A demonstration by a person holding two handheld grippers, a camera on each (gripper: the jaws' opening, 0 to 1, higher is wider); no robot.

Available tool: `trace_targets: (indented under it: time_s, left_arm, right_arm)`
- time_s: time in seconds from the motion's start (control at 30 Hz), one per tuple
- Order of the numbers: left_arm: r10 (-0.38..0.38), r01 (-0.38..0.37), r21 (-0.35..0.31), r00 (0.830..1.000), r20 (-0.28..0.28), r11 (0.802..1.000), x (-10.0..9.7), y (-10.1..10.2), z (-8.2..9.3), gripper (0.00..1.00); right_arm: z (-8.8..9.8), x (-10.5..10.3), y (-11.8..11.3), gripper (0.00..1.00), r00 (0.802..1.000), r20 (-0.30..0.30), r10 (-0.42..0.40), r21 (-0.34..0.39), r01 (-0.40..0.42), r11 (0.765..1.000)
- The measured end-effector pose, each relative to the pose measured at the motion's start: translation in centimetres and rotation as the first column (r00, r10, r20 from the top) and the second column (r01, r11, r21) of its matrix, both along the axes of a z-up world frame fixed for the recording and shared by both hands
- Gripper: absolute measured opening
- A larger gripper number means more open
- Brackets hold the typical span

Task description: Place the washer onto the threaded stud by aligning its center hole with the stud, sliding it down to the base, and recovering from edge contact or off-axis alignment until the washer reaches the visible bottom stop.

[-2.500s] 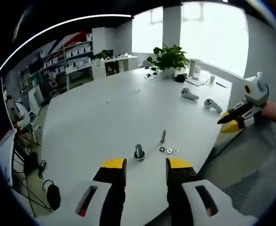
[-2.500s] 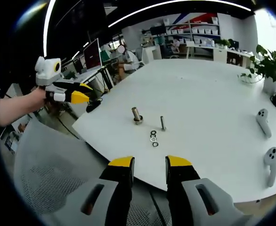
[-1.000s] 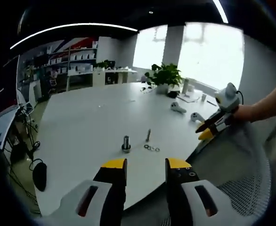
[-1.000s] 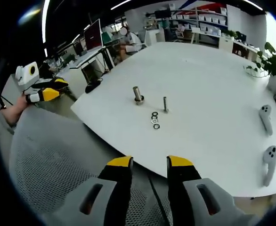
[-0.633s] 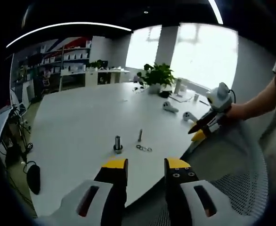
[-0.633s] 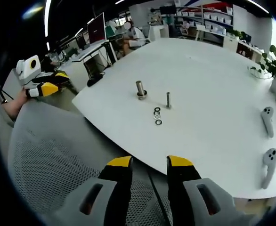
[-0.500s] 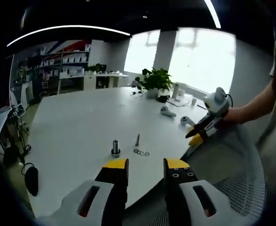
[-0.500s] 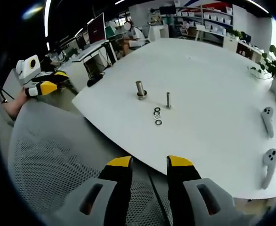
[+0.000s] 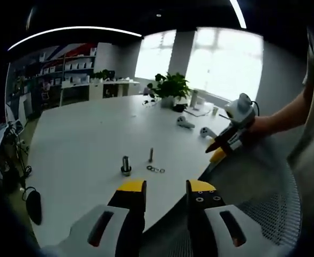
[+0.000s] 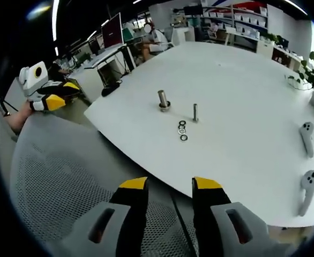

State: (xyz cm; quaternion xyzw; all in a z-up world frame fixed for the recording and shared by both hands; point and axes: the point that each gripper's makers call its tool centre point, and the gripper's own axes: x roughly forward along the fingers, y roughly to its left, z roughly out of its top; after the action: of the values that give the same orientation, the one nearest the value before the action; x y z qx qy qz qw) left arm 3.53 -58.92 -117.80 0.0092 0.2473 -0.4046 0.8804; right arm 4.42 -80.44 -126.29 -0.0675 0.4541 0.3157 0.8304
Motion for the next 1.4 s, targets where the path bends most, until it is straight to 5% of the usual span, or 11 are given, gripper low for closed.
trace_targets:
  time_s: [0.27, 0.57, 1.0, 1.27, 1.4]
  left_arm:
    - [-0.010, 0.010, -0.004, 1.000, 0.012, 1.000, -0.1, -0.1, 0.2, 0.28]
    - [0.012, -0.012, -0.003, 1.000, 0.009, 1.000, 0.0, 0.2, 0.1, 0.30]
    - [0.053, -0.053, 0.010, 0.999, 0.009, 0.999, 0.4, 0.9, -0.1, 0.31]
    - [0.073, -0.073, 0.022, 0.997, 0.007, 0.997, 0.6, 1.3, -0.4, 0.31]
    - [0.061, -0.060, 0.021, 0.998, -0.033, 0.998, 0.4, 1.1, -0.9, 0.30]
  right_arm:
    - [0.1, 0.0, 0.0, 0.35, 0.999, -0.036, 0.026, -0.025, -0.026, 0.999]
    - [1.1, 3.8, 2.5, 0.36, 0.995, 0.013, 0.095, -0.065, -0.094, 0.993]
    - [-3.6, 6.9, 6.3, 0.34, 0.965, -0.029, 0.262, -0.186, -0.263, 0.947]
    - [-6.0, 8.5, 6.4, 0.36, 0.975, -0.070, 0.211, -0.174, -0.220, 0.960]
    - [-7.1, 9.0, 6.1, 0.36, 0.969, -0.075, 0.236, -0.204, -0.247, 0.947]
